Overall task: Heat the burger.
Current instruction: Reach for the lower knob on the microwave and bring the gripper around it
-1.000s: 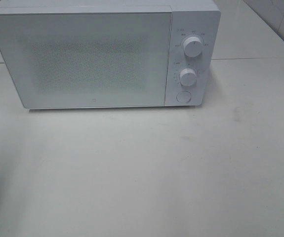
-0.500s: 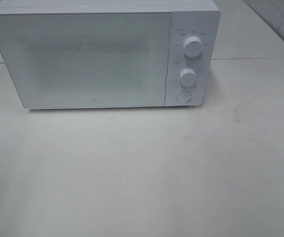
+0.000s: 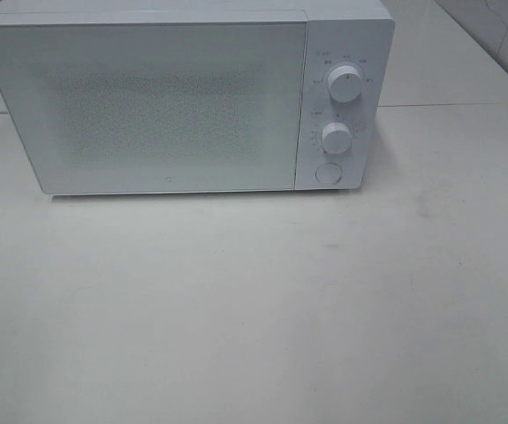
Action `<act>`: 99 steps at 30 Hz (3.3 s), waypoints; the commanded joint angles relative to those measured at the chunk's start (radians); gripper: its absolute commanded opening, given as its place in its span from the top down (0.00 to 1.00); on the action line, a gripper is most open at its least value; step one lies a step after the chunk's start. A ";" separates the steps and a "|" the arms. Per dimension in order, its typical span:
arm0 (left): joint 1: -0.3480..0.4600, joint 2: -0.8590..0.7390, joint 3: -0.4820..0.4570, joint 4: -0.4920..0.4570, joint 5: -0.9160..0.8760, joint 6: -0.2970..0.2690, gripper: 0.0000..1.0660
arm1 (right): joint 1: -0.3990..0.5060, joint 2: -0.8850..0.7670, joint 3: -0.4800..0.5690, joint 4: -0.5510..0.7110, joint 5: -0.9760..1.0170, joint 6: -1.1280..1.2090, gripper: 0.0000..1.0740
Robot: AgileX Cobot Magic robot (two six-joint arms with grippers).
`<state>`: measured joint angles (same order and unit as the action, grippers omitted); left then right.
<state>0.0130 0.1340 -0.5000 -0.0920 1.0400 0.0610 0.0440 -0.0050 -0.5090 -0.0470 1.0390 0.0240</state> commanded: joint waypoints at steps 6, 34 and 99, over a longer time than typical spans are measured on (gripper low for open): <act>0.003 -0.138 0.003 0.002 -0.001 0.002 0.06 | -0.007 -0.025 0.003 0.001 -0.003 0.009 0.29; 0.003 -0.167 0.003 -0.002 -0.001 0.000 0.06 | -0.007 -0.025 0.003 0.001 -0.003 0.009 0.29; 0.003 -0.167 0.003 -0.002 -0.001 0.000 0.06 | -0.006 0.864 0.049 0.008 -1.076 0.060 0.29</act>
<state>0.0130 -0.0040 -0.5000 -0.0920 1.0410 0.0610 0.0440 0.8550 -0.4620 -0.0360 0.0000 0.0760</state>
